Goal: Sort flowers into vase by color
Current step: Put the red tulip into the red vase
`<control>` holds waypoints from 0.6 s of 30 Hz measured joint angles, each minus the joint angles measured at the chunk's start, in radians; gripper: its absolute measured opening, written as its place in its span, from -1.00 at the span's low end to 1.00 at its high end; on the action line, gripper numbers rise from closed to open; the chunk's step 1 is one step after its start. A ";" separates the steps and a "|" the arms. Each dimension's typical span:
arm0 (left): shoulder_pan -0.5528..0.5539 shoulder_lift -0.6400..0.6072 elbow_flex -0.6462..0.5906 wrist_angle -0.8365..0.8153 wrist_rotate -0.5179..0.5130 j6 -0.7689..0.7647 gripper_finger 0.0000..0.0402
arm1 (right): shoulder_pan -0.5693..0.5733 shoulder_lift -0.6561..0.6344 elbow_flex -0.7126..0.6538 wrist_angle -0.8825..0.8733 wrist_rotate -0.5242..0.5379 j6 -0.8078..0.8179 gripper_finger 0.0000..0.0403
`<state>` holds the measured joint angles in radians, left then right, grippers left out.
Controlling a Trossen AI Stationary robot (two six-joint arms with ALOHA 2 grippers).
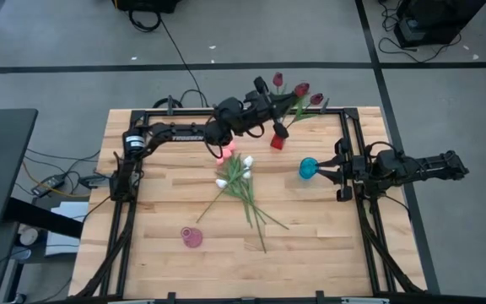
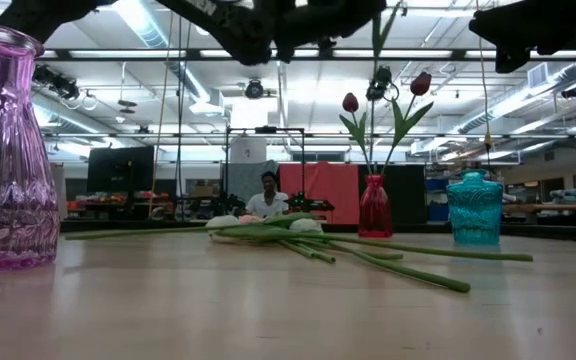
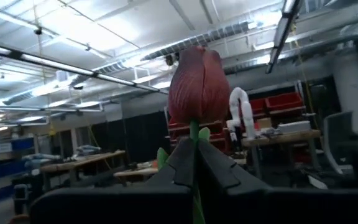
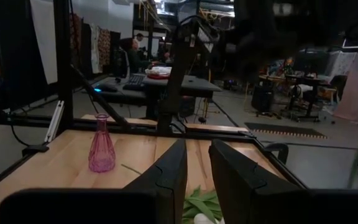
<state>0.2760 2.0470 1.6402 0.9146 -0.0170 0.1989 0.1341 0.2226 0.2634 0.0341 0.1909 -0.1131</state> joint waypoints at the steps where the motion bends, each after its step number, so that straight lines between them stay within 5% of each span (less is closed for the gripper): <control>1: 0.000 0.019 0.000 0.037 0.003 -0.001 -0.95 | 0.000 0.000 0.000 0.003 0.000 0.000 -0.58; 7: 0.017 0.088 -0.001 0.164 -0.011 -0.001 -0.95 | 0.000 0.000 0.000 0.001 -0.001 0.003 -0.58; 18: 0.023 0.088 -0.001 0.007 -0.011 0.000 -0.95 | 0.000 0.000 0.000 -0.005 -0.001 0.004 -0.58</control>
<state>0.2993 2.1346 1.6390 0.9214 -0.0277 0.1992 0.1341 0.2222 0.2634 0.0288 0.1898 -0.1089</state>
